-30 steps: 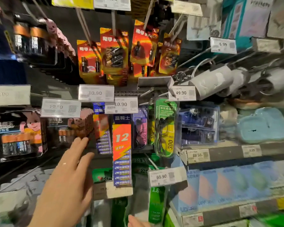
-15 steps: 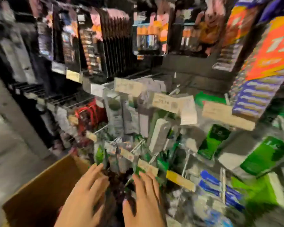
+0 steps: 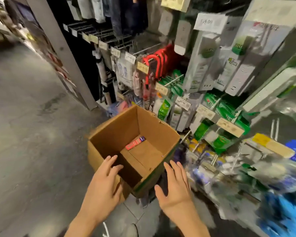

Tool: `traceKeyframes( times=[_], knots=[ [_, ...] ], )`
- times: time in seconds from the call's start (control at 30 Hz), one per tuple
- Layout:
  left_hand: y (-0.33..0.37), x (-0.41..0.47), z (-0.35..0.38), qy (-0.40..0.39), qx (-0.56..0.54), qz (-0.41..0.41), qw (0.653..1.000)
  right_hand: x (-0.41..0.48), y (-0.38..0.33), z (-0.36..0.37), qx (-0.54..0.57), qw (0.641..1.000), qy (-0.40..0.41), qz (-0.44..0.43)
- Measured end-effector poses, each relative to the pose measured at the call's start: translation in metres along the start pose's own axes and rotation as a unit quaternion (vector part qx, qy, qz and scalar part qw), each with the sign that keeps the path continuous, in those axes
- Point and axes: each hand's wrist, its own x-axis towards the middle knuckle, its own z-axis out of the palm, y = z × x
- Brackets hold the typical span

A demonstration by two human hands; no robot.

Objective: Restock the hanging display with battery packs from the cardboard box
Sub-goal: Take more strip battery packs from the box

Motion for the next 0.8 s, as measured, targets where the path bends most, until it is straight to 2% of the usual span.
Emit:
traceKeyframes(
  times=[0.13,0.3,0.5,0.8],
  knots=[
    [-0.043,0.004,-0.012,-0.027,-0.003,0.053,0.998,0.008,-0.044,0.042,0.024,1.0,-0.015,0.008],
    [-0.082,0.019,-0.018,-0.038,-0.043,0.061,0.996,0.019,-0.071,0.07,0.057,0.997,-0.04,0.043],
    [-0.083,0.059,0.007,-0.08,-0.086,0.063,0.991,0.05,-0.062,0.076,0.095,0.99,-0.032,0.095],
    [-0.098,0.106,0.035,-0.195,-0.029,0.032,0.98,0.132,-0.046,0.087,0.154,0.973,-0.049,0.165]
  ],
)
